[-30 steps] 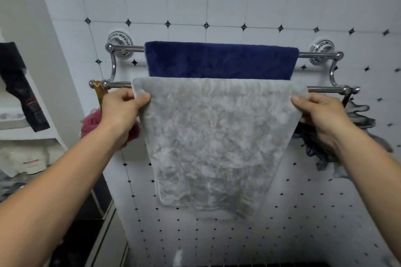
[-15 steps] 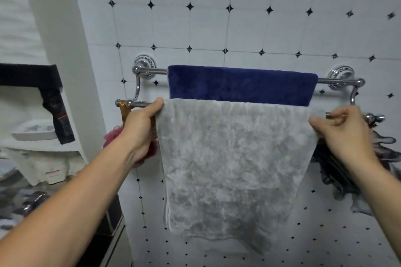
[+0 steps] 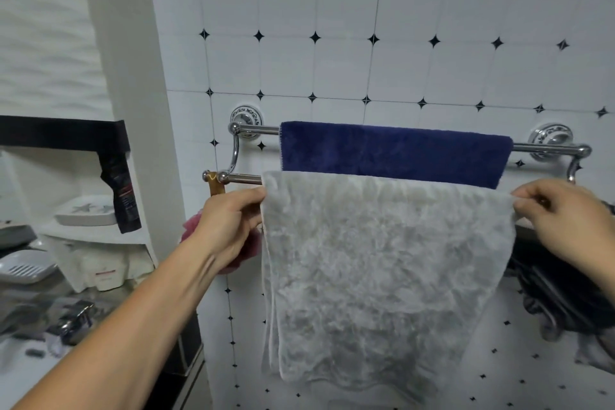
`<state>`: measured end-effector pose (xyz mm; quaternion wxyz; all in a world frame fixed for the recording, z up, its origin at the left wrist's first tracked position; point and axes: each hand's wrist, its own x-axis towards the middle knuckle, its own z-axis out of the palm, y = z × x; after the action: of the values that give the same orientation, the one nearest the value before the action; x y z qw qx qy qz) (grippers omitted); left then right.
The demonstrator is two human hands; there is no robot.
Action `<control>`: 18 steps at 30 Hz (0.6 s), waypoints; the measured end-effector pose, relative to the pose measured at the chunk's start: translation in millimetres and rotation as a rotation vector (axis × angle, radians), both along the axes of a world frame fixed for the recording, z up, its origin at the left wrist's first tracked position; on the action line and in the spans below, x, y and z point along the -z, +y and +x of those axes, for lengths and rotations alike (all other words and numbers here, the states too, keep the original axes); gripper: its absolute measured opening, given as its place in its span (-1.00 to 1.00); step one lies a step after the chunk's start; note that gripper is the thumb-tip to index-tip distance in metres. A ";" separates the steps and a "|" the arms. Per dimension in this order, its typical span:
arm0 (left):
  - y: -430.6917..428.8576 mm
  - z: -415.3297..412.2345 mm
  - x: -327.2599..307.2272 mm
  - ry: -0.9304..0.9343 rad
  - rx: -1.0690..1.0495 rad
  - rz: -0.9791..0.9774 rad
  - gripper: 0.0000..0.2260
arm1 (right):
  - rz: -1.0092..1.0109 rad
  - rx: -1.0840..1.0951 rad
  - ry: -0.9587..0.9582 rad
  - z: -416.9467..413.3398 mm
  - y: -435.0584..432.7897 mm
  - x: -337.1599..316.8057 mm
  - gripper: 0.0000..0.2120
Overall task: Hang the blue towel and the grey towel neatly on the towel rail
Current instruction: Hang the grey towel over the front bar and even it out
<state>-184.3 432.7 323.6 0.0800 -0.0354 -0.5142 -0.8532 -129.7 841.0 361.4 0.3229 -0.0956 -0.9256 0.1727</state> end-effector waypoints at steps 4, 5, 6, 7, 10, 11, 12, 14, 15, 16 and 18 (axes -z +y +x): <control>-4.1 -6.3 -12.6 0.063 -0.045 -0.034 -0.73 | -0.041 0.024 0.029 -4.2 8.7 -7.0 -0.87; -4.2 -7.2 -13.8 0.064 -0.055 -0.052 -0.74 | -0.028 0.024 0.028 -6.3 10.5 -7.6 -0.89; -3.4 -7.1 -14.6 0.065 -0.058 -0.077 -0.76 | -0.033 0.012 0.019 -7.3 11.7 -7.5 -0.91; -2.2 -6.7 -14.7 0.066 -0.059 -0.104 -0.81 | -0.053 -0.003 0.010 -7.3 12.3 -7.8 -0.92; 1.3 -5.1 -17.5 0.044 -0.110 -0.144 -0.93 | -0.144 -0.008 -0.016 -11.9 23.8 -6.5 -0.75; 1.5 -6.0 -19.1 0.034 -0.144 -0.142 -0.94 | -0.187 -0.011 -0.027 -14.2 33.4 -5.7 -0.72; 1.5 -7.0 -20.5 0.028 -0.172 -0.132 -0.95 | -0.239 -0.016 -0.024 -17.1 42.0 -4.5 -0.69; 1.5 -7.7 -20.1 0.027 -0.201 -0.133 -0.95 | -0.271 -0.012 -0.002 -13.3 42.7 -3.6 -0.69; 2.1 -8.0 -17.9 0.028 -0.207 -0.146 -0.95 | -0.267 -0.031 0.001 -9.9 37.3 -3.0 -0.75; 2.6 -8.2 -14.1 0.028 -0.211 -0.160 -0.95 | -0.266 -0.061 0.003 -7.7 30.9 -1.5 -0.84; 5.0 -8.7 -5.6 0.026 -0.224 -0.208 -0.95 | -0.286 -0.112 0.021 -3.0 16.4 4.5 -0.95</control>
<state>-193.1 437.7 329.2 0.1772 0.0027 -0.5996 -0.7804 -132.7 857.4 357.0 0.3055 -0.0872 -0.8920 0.3214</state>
